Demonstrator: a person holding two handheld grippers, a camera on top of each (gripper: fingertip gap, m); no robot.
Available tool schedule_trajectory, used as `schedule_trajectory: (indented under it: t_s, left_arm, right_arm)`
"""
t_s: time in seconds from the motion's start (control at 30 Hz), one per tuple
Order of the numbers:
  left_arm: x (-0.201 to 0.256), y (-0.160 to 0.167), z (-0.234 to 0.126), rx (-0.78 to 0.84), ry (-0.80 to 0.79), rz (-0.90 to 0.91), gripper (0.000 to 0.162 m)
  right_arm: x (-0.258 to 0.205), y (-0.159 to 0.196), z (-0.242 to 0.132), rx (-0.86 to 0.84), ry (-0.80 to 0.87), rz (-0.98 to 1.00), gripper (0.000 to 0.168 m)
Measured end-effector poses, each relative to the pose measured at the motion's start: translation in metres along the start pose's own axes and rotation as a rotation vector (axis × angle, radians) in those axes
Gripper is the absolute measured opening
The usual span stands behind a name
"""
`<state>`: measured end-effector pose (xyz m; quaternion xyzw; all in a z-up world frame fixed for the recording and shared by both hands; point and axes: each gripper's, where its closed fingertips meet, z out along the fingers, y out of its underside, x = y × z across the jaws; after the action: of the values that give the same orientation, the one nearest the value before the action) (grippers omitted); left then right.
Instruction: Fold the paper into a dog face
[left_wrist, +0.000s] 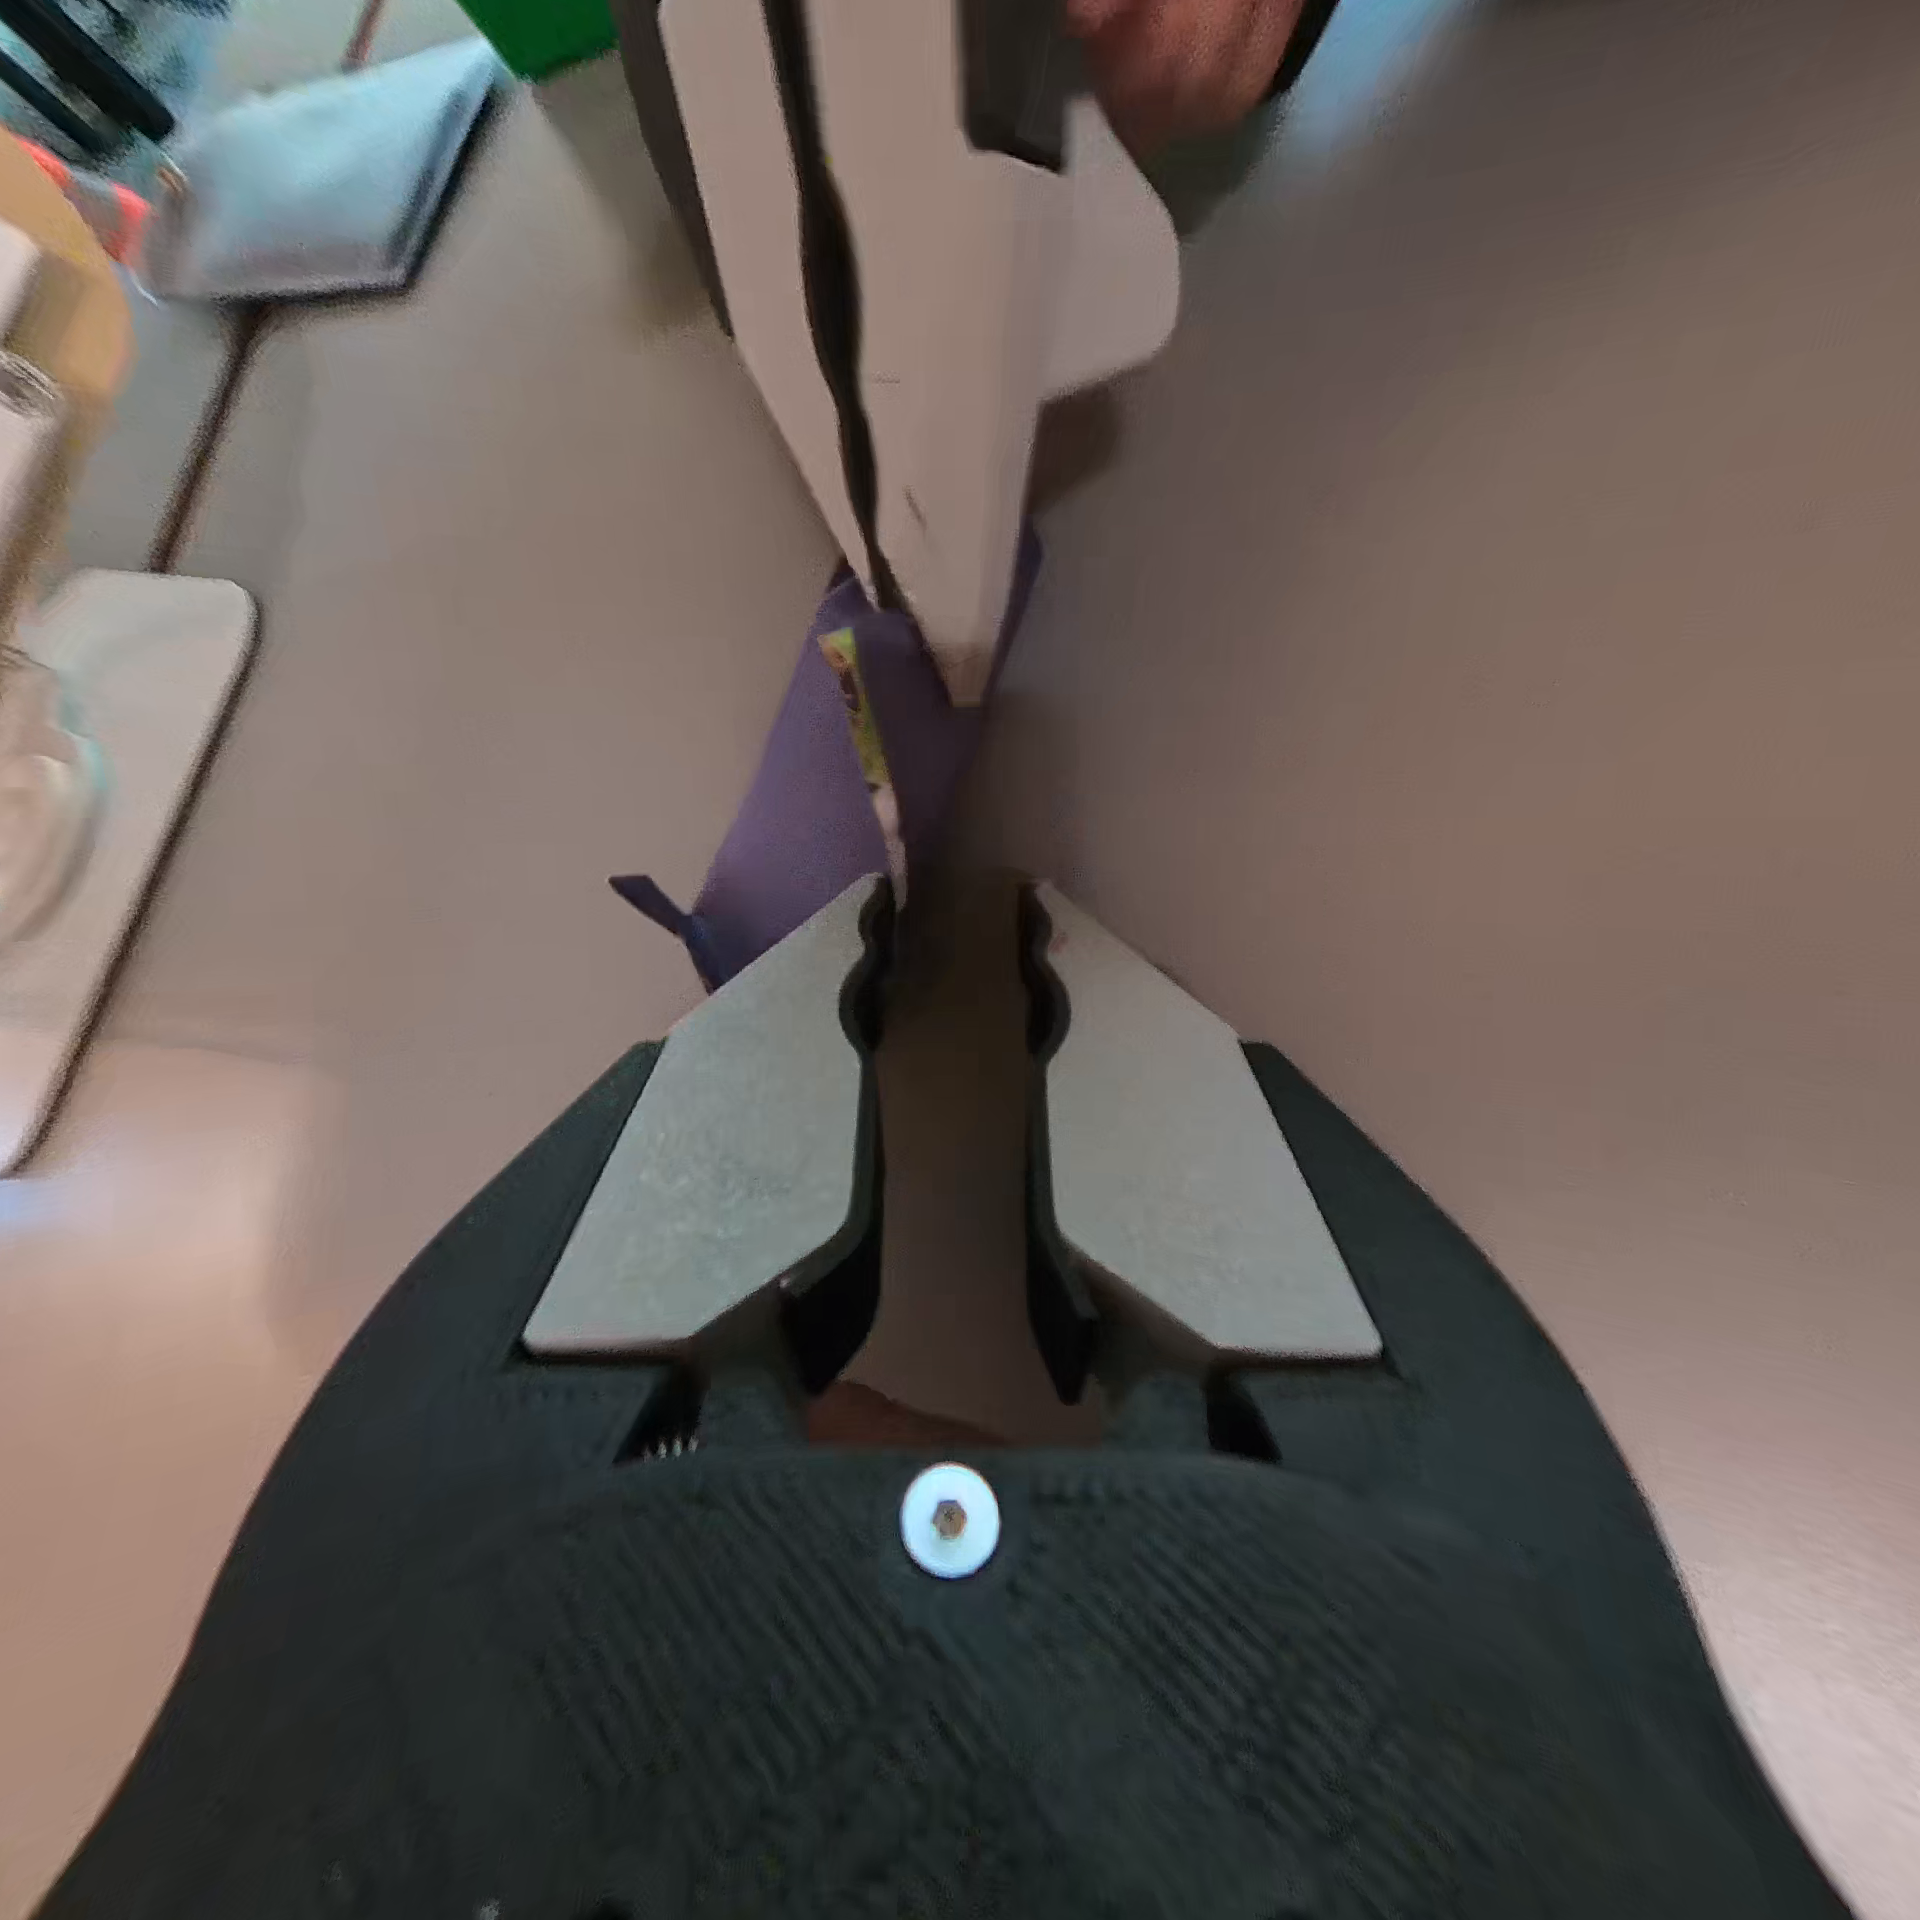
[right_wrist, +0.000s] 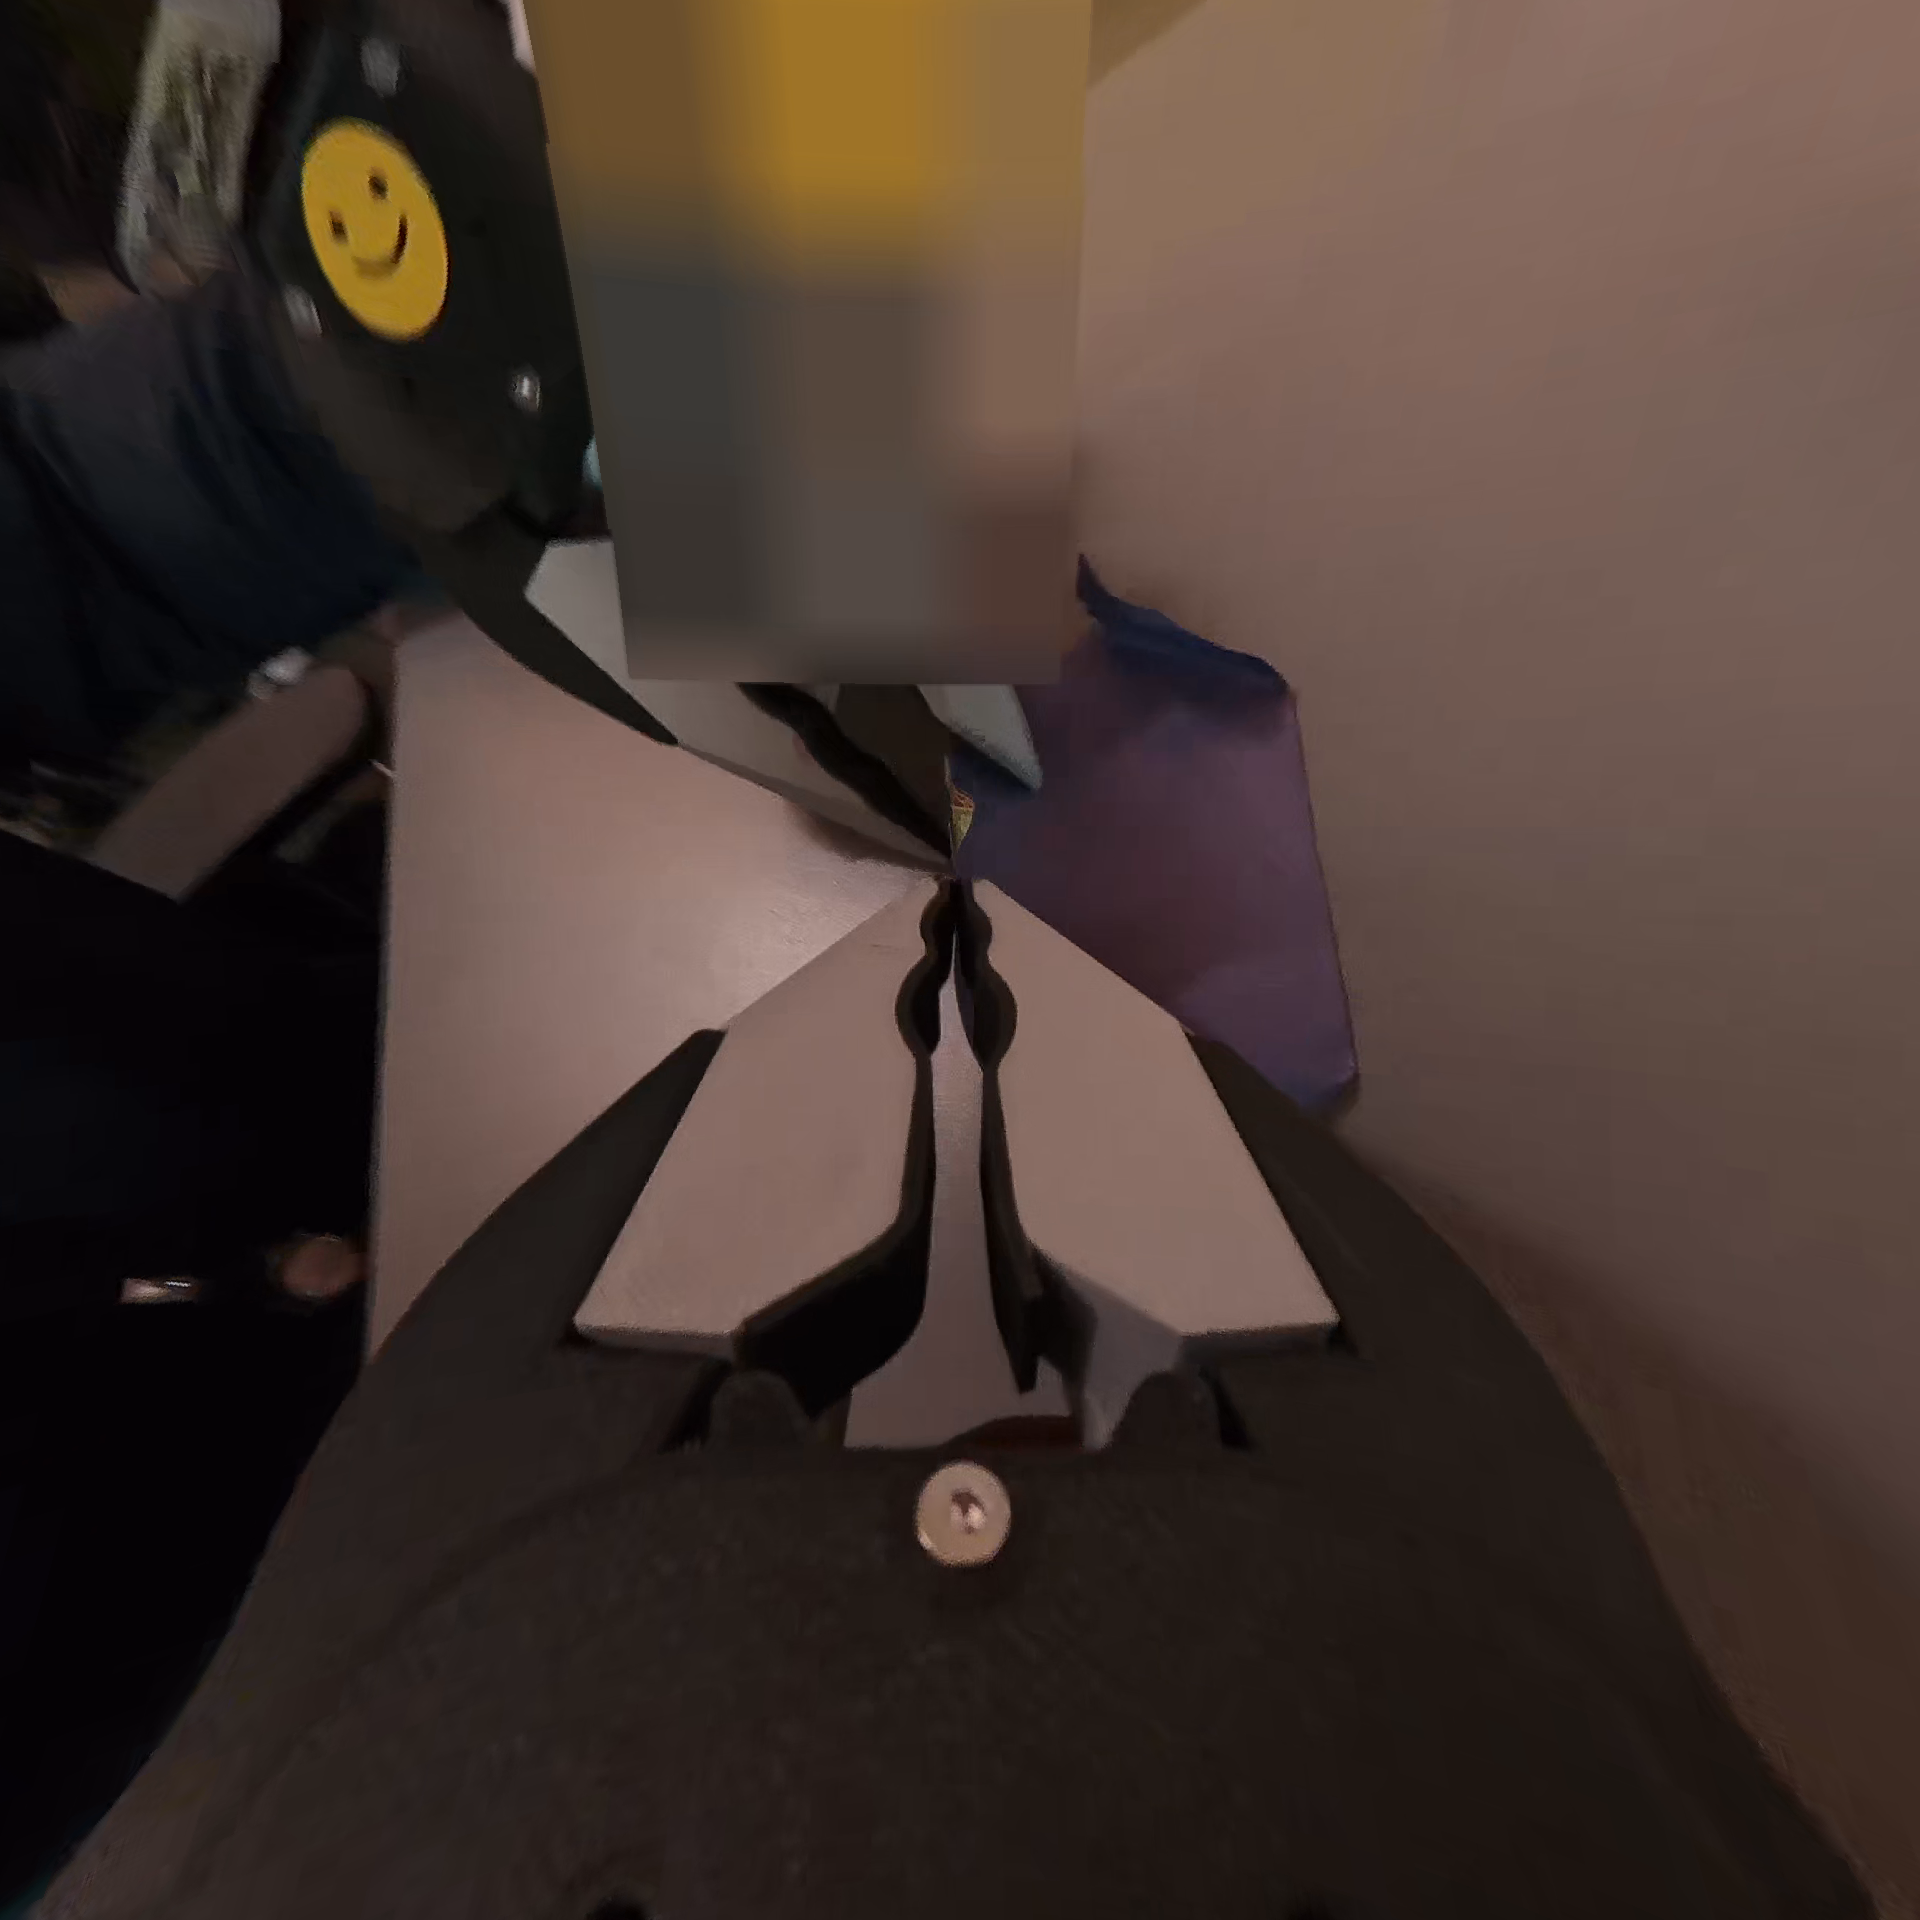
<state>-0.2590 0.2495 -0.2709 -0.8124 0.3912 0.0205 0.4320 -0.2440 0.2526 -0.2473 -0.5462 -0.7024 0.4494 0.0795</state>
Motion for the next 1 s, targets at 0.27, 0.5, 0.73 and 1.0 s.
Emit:
schedule_trajectory:
  t_s: [0.27,0.5,0.73,1.0]
  left_arm:
    - [-0.004,-0.004,-0.007,0.028,-0.116,0.098,0.023]
    - [0.002,-0.014,-0.007,0.078,-0.037,-0.014,0.01]
    - [0.024,-0.041,-0.028,0.22,-0.094,0.247,0.003]
    - [0.021,-0.032,-0.007,0.083,-0.252,0.549,0.001]
  right_arm:
    - [-0.007,0.003,0.0,-0.024,-0.173,0.225,0.0]
    - [-0.01,0.007,-0.001,-0.044,-0.21,0.322,0.0]
    - [-0.005,0.007,-0.002,-0.039,-0.215,0.444,0.0]
    - [-0.003,0.008,-0.002,-0.043,-0.223,0.52,0.0]
